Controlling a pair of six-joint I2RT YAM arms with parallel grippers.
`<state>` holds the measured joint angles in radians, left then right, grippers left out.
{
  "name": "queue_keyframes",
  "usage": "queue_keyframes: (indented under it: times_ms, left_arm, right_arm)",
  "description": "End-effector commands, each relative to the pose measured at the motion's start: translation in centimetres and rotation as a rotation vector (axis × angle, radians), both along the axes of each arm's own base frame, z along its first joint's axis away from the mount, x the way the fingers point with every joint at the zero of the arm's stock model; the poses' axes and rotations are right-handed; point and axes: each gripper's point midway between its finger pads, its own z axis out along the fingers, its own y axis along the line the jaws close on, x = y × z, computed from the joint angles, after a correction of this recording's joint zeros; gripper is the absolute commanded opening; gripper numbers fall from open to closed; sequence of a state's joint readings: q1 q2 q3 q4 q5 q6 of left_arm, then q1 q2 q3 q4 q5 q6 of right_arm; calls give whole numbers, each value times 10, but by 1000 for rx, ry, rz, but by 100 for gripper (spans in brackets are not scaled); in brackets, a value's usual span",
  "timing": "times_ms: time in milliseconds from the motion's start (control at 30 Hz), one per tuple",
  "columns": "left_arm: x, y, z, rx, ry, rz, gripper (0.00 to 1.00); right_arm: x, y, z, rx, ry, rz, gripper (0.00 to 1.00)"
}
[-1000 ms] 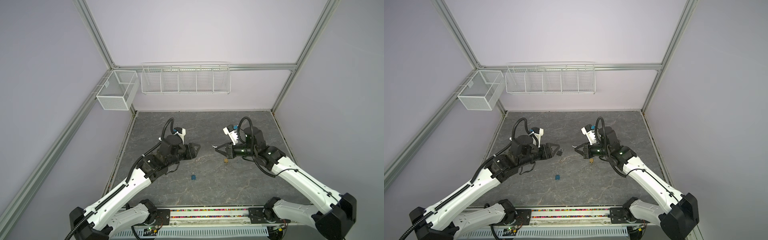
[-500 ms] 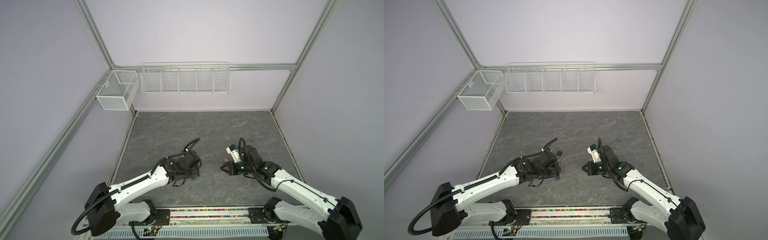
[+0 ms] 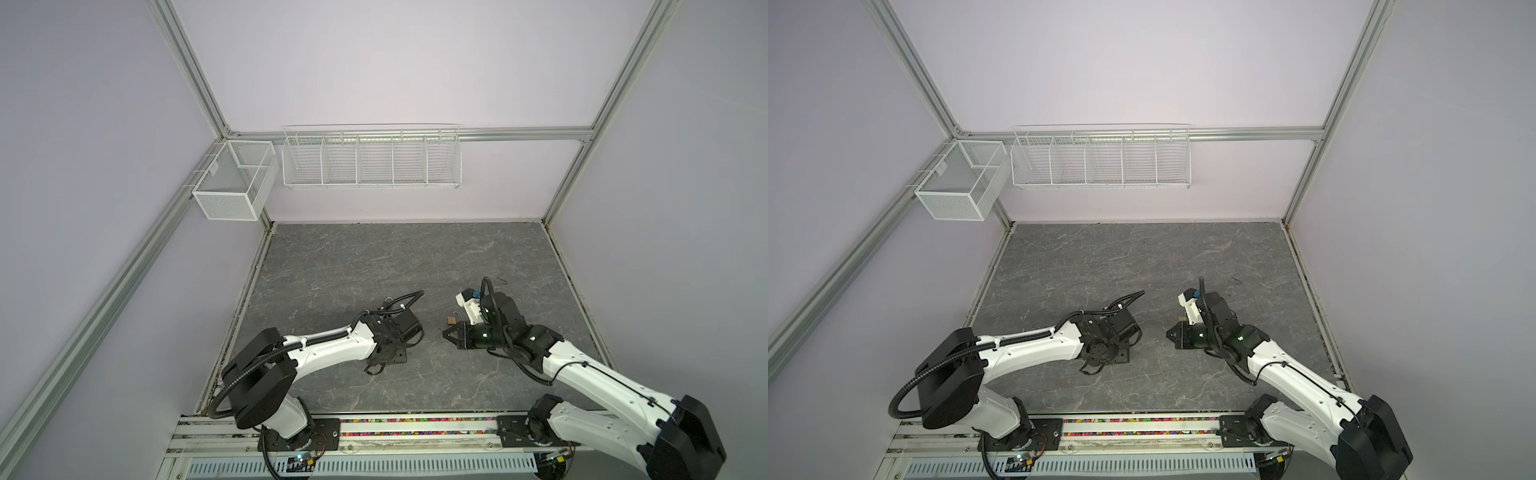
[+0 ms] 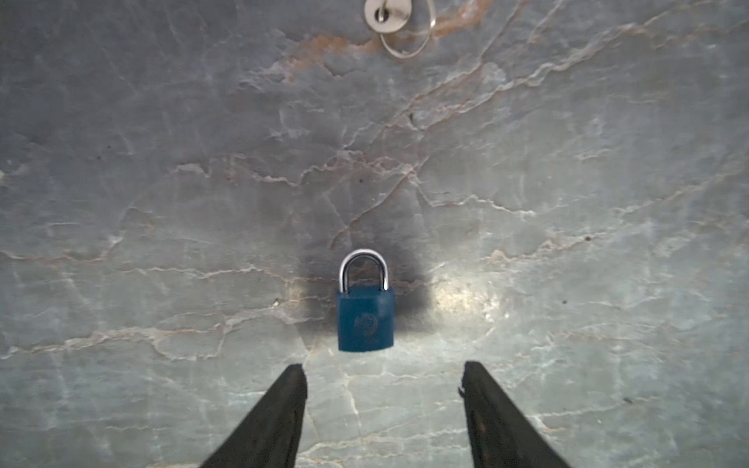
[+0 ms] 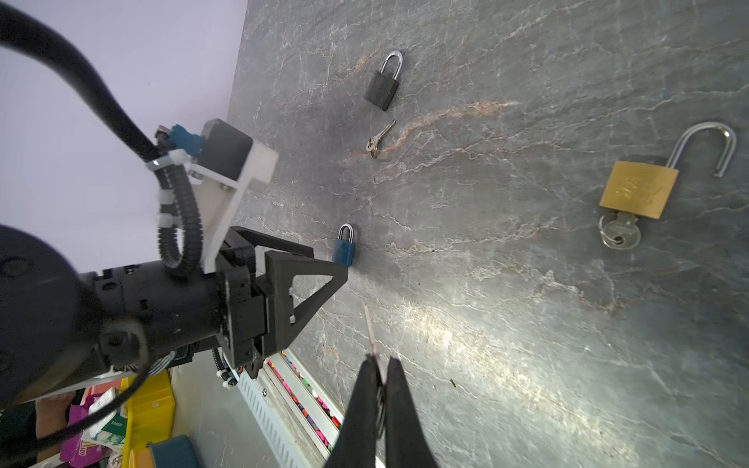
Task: Unlock with the key
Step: 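Close the left gripper on the blue padlock while the right gripper lowers the key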
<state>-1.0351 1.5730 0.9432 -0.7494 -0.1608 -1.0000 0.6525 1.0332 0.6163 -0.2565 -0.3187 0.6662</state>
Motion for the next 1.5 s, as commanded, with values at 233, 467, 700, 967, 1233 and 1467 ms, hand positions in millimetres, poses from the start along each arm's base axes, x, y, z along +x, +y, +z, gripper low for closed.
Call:
queue_keyframes:
  times_ms: [233,467,700,967,1233,1467]
  left_arm:
    - [20,-3,-2,119,-36,48,54]
    - [12,10,-12,127,-22,85,50]
    - [11,8,-20,81,-19,134,45]
    - [11,6,-28,65,-2,136,41]
    - [9,6,-30,68,9,131,36]
    - [9,8,-28,60,5,128,28]
  right_arm:
    - [-1,-3,-8,-9,13,-23,6]
    - [0,-2,-8,-8,10,-25,6]
    - [1,0,-9,-7,20,-17,6]
    - [1,0,-12,-16,22,-15,6]
    - [0,0,-14,-21,29,-11,6]
    - [0,0,-13,-16,25,-8,6]
